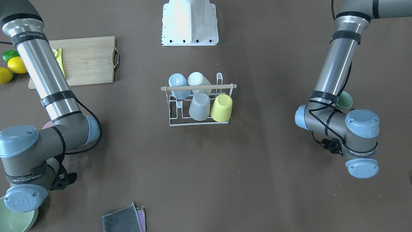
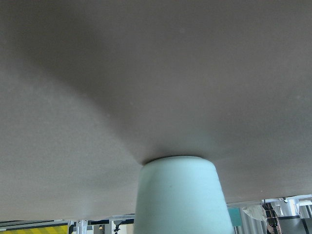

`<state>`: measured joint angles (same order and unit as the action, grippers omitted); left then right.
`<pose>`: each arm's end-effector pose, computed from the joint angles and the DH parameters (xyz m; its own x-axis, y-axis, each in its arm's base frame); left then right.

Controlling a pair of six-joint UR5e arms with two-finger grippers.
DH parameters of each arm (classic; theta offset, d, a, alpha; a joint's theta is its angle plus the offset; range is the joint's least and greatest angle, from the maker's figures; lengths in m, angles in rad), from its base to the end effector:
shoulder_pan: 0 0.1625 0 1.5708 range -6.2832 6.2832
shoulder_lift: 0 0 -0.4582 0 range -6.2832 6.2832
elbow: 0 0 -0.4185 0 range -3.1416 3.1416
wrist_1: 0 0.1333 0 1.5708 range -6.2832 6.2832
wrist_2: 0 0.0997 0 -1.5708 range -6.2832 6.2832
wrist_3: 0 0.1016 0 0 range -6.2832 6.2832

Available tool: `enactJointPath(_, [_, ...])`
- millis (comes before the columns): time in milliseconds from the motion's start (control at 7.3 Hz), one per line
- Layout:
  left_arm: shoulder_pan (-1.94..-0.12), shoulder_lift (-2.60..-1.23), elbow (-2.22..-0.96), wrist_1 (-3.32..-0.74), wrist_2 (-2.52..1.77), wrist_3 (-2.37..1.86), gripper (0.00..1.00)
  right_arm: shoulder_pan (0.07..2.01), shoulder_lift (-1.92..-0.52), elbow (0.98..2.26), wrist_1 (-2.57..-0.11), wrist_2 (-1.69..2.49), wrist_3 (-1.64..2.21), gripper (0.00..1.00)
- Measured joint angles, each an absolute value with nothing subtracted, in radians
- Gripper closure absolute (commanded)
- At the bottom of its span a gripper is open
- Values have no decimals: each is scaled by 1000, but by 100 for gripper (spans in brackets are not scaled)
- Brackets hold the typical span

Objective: Place cup on cup holder

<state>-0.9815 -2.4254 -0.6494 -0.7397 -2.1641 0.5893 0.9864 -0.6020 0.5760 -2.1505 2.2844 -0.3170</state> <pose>0.3585 -0.6739 0.6217 0.5825 0.3689 -0.7243 -0.8061 0.3767 -0.4564 -0.4045 -0.7326 0.5528 0.6531 -0.3147 0.6888 0.6916 0.6184 -0.3732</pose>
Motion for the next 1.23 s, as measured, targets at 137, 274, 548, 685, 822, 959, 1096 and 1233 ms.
enactJointPath(137, [-979, -2426, -649, -733, -2164, 587, 2, 986, -601, 574, -2152, 2283, -316, 2])
enactJointPath(274, [-976, -2426, -648, -728, -2164, 585, 5, 986, -600, 572, -2153, 2282, -316, 2])
enactJointPath(548, [-974, -2425, -647, -723, -2163, 584, 48, 979, -600, 567, -2154, 2282, -316, 2])
enactJointPath(685, [-973, -2425, -647, -720, -2161, 585, 67, 973, -600, 565, -2154, 2282, -313, 1])
enactJointPath(822, [-973, -2425, -647, -719, -2160, 586, 83, 970, -600, 563, -2154, 2282, -310, 1])
enactJointPath(959, [-973, -2425, -647, -718, -2160, 586, 89, 968, -600, 560, -2154, 2282, -310, 1])
enactJointPath(1096, [-973, -2424, -647, -719, -2158, 585, 92, 967, -600, 556, -2154, 2281, -311, 1])
enactJointPath(1233, [-975, -2422, -648, -720, -2156, 585, 92, 967, -600, 553, -2154, 2280, -312, 1])
